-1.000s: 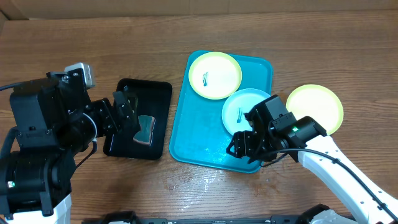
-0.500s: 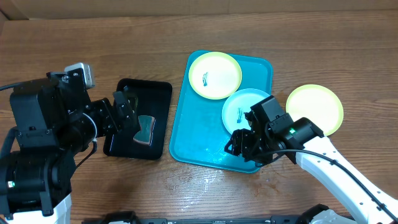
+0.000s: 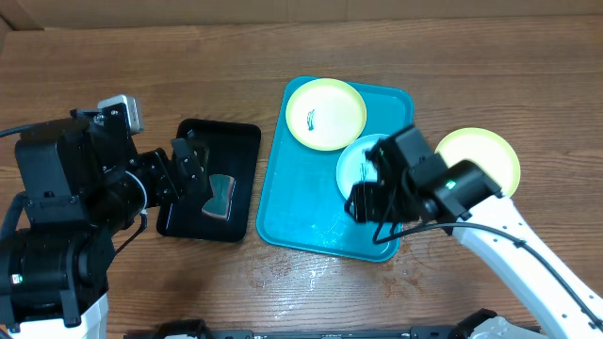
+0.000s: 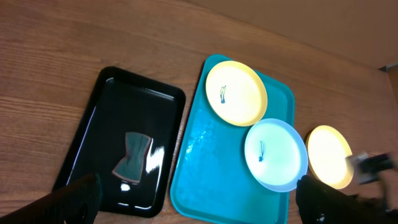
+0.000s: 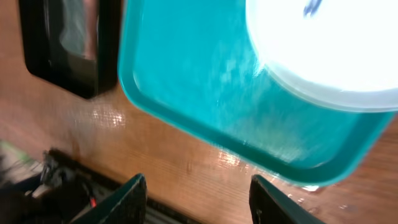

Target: Clean dirty plates on tray and stack at the side

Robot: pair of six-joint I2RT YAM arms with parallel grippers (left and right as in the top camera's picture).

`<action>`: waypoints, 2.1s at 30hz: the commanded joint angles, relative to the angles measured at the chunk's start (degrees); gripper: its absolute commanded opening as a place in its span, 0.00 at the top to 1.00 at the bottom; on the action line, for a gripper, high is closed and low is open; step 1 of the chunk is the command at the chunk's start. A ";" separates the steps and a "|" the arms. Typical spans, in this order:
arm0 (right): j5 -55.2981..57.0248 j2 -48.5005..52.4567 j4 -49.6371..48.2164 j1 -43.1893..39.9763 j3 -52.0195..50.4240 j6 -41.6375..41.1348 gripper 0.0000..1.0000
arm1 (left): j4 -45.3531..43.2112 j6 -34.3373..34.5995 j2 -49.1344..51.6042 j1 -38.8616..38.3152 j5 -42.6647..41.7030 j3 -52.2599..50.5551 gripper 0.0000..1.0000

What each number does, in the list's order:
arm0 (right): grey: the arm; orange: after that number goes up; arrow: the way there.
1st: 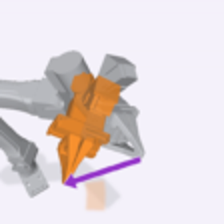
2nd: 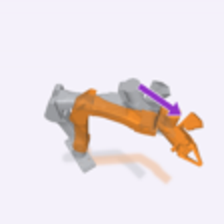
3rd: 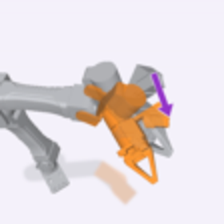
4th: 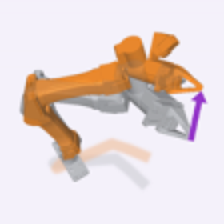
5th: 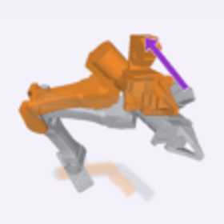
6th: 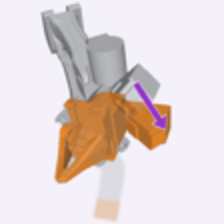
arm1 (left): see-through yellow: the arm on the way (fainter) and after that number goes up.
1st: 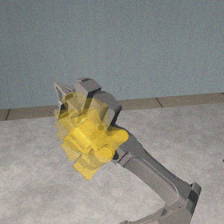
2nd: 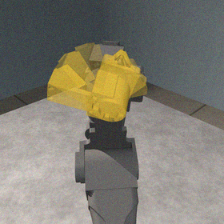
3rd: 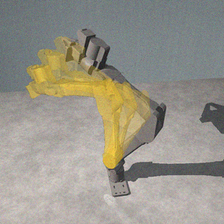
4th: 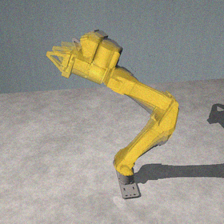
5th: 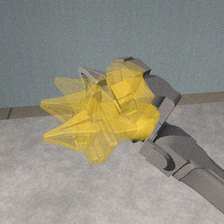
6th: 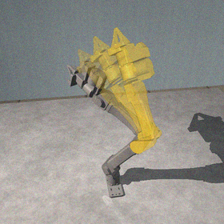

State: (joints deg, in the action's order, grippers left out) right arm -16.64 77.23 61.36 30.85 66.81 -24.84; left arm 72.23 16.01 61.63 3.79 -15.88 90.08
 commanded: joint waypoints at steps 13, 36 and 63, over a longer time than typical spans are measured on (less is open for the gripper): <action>21.11 12.76 5.97 -17.88 14.53 0.90 0.26 | -0.17 -0.81 -0.24 0.17 -0.07 0.83 0.00; -0.74 29.22 -9.53 -28.72 -2.43 12.33 0.76 | -0.44 -0.59 -0.24 0.15 -0.26 0.83 0.00; 4.98 16.52 -16.94 -9.20 -9.62 -5.53 0.66 | 8.33 -7.02 21.16 -0.09 5.14 0.02 0.00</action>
State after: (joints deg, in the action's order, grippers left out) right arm -12.62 94.85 44.47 22.46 55.27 -28.18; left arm 80.58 10.28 79.42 3.79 -13.19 90.11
